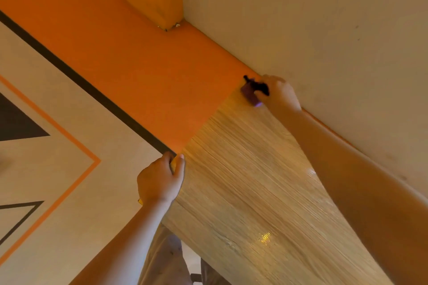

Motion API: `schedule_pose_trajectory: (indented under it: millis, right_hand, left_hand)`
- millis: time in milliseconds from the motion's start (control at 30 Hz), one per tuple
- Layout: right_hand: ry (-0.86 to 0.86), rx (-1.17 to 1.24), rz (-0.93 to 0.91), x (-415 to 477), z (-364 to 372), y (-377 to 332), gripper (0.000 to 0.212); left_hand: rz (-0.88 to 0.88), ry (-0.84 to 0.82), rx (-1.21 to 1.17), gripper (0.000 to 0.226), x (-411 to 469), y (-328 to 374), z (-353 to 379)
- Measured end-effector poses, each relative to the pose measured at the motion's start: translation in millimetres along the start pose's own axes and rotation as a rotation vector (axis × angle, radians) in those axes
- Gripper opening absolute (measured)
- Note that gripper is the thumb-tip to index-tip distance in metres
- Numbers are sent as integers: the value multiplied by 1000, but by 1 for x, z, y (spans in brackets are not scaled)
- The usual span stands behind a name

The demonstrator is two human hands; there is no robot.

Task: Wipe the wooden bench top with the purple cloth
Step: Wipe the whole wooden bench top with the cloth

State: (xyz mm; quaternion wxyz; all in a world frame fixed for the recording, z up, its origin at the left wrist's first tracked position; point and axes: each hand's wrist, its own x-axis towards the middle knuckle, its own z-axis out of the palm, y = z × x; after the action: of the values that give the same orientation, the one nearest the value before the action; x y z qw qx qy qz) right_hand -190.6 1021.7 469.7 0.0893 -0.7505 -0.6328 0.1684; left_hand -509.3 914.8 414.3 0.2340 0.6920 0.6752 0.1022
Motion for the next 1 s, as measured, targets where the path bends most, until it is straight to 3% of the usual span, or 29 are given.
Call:
schedule_pose_trajectory:
  millis: [167,300,433,733,867,1000]
  right_hand:
    - [107,-23,73,21,7,-14,18]
    - [-57,121,-151,-11,24,-52,13]
    - [-186,96,-354,-41,30,-56,9]
    - [105,9,20,28,9,-8,18]
    - [175,80,-5,-2,29,-35,16]
    - [110,145,-162,-70,58,-80,9]
  left_hand:
    - [1,10,10,38,0,-5,3]
    - [14,17,20,40,-1,-5,3]
    - [18,25,10,41,-1,-4,3]
    - [-2,6,-8,40,1,-4,3]
    - [38,33,1,34,0,-4,3]
    - [64,21,7,32,-1,-4,2]
